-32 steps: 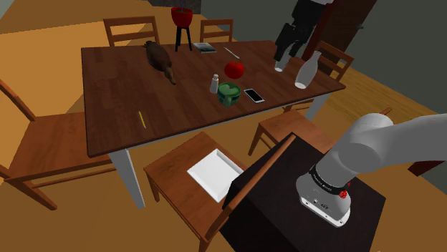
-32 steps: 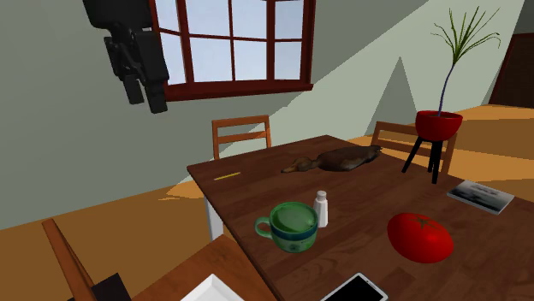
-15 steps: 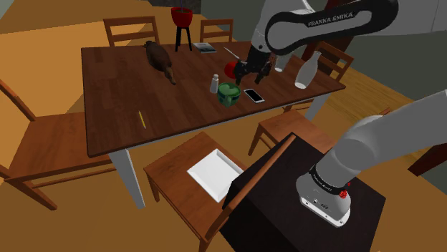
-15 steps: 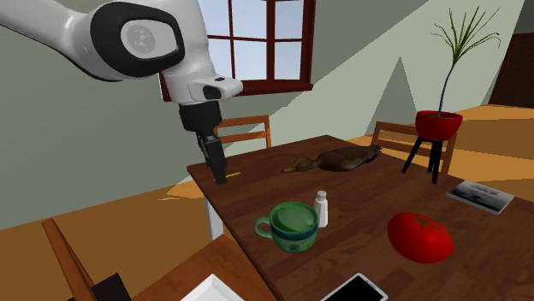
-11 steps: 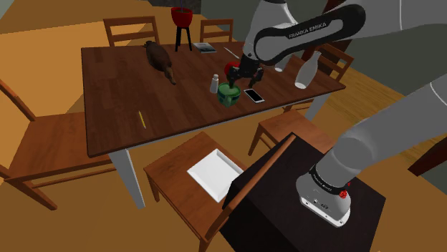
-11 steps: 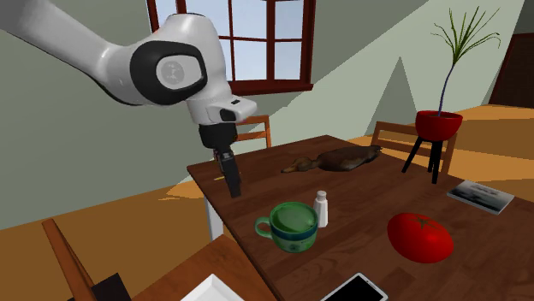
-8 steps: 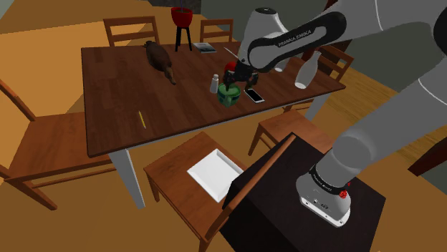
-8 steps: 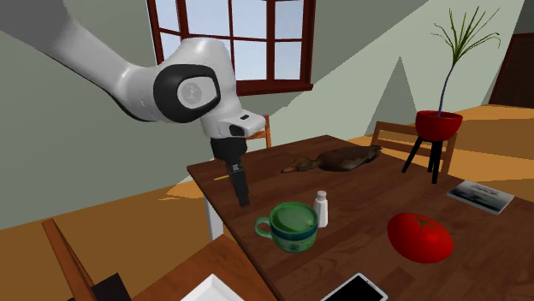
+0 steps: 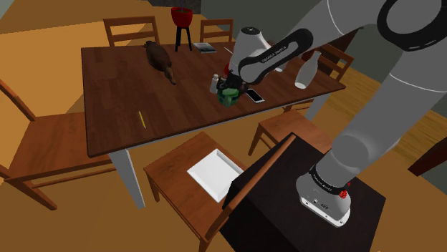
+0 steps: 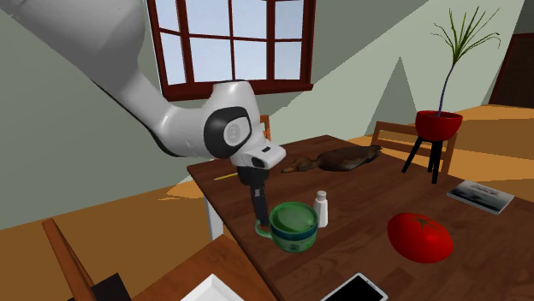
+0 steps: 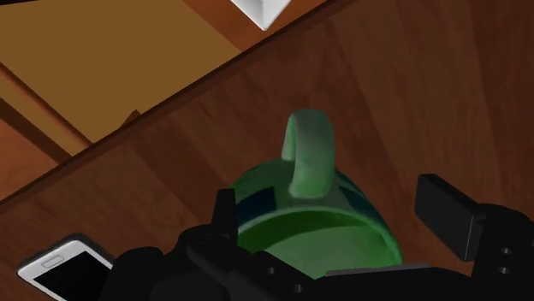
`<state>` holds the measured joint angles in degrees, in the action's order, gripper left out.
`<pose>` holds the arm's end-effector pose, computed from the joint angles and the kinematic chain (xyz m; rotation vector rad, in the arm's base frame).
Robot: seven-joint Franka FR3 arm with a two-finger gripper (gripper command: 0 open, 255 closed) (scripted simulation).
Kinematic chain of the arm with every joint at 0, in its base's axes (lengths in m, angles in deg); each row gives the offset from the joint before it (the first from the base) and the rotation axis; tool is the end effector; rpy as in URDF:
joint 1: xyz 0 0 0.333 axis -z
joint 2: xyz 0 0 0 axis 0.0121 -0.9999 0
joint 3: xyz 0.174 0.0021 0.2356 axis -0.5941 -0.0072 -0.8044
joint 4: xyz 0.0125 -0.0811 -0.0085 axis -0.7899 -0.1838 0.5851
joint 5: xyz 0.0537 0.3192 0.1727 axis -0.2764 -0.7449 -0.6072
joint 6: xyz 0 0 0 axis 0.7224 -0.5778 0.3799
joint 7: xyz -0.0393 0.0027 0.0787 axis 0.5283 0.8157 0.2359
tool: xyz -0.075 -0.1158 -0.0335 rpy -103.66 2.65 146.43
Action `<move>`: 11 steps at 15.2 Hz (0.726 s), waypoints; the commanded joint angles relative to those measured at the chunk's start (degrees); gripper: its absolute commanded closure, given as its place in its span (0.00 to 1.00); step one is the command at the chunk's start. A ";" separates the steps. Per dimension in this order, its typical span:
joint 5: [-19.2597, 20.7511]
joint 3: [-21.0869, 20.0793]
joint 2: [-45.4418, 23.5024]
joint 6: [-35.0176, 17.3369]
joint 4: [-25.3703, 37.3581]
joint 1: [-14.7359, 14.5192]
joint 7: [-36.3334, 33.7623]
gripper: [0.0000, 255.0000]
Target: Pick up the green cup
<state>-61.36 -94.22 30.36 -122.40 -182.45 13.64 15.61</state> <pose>0.5163 0.0129 0.2714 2.8947 -1.0851 0.3105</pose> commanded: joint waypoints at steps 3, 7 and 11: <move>2.49 0.73 -2.75 -2.86 -0.25 -0.21 -2.27 0.00; 4.71 1.52 -5.13 -5.22 -0.42 -0.65 -4.12 0.00; 4.76 1.55 -5.16 -5.30 -0.48 -0.65 -4.14 1.00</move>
<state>-56.63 -92.69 25.23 -127.66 -182.95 12.99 11.48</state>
